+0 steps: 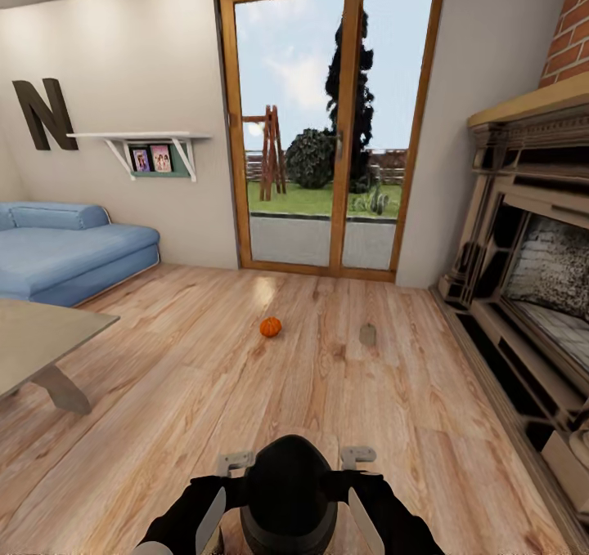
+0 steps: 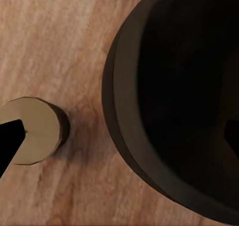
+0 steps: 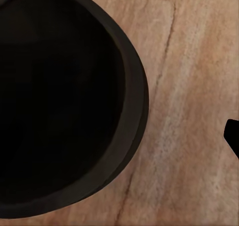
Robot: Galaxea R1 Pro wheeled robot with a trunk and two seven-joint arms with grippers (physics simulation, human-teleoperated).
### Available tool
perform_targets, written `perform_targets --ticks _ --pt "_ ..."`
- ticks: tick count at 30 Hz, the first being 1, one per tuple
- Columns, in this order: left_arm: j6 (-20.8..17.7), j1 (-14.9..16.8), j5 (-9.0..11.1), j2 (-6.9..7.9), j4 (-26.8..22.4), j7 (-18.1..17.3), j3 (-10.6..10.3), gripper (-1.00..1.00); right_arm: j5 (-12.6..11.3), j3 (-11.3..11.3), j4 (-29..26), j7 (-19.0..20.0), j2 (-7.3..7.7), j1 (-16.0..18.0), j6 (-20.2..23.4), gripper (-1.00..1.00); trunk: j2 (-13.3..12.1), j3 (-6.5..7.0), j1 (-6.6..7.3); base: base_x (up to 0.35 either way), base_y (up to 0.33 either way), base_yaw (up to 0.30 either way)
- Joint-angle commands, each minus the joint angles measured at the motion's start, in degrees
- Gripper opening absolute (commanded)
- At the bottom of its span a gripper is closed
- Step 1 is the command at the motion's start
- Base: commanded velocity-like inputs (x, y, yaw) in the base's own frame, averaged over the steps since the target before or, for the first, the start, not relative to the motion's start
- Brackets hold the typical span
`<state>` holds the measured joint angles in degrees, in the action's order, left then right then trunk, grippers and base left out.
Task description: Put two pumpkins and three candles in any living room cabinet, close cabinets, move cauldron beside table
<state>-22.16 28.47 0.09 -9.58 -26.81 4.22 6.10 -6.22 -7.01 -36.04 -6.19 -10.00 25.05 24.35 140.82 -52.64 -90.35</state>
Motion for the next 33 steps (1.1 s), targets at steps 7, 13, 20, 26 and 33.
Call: perform_targets --ticks 7,13,20,26,33 --pt "0.02 0.0 -0.07 -0.02 0.01 0.0 -0.03 1.0 -0.02 -0.02 0.01 -0.05 0.0 0.0 -0.01 1.0 2.43 -1.3 -1.35 0.0 0.0 0.0" --pt "0.02 0.0 -0.1 -0.08 0.01 0.0 -0.03 1.0 -0.02 -0.02 0.01 -0.05 0.0 0.0 -0.01 1.0 2.51 -2.63 -1.5 0.0 0.0 0.0" --pt "0.02 0.0 -0.11 -0.09 0.01 0.0 -0.03 1.0 -0.02 -0.02 0.01 -0.05 0.0 0.0 -0.08 1.0 2.61 -4.18 -1.68 0.0 0.0 0.0" --pt "0.02 0.0 -0.09 -0.11 0.01 0.0 -0.03 1.0 -0.02 -0.02 0.01 -0.05 0.0 0.0 -0.09 1.0 2.63 -4.63 -1.74 0.0 0.0 0.0" --pt "0.02 0.0 -0.09 -0.12 0.01 0.0 -0.03 1.0 -0.02 0.01 0.01 -0.05 0.0 0.0 -0.18 1.0 2.63 -4.63 -1.74 0.0 0.0 0.0"
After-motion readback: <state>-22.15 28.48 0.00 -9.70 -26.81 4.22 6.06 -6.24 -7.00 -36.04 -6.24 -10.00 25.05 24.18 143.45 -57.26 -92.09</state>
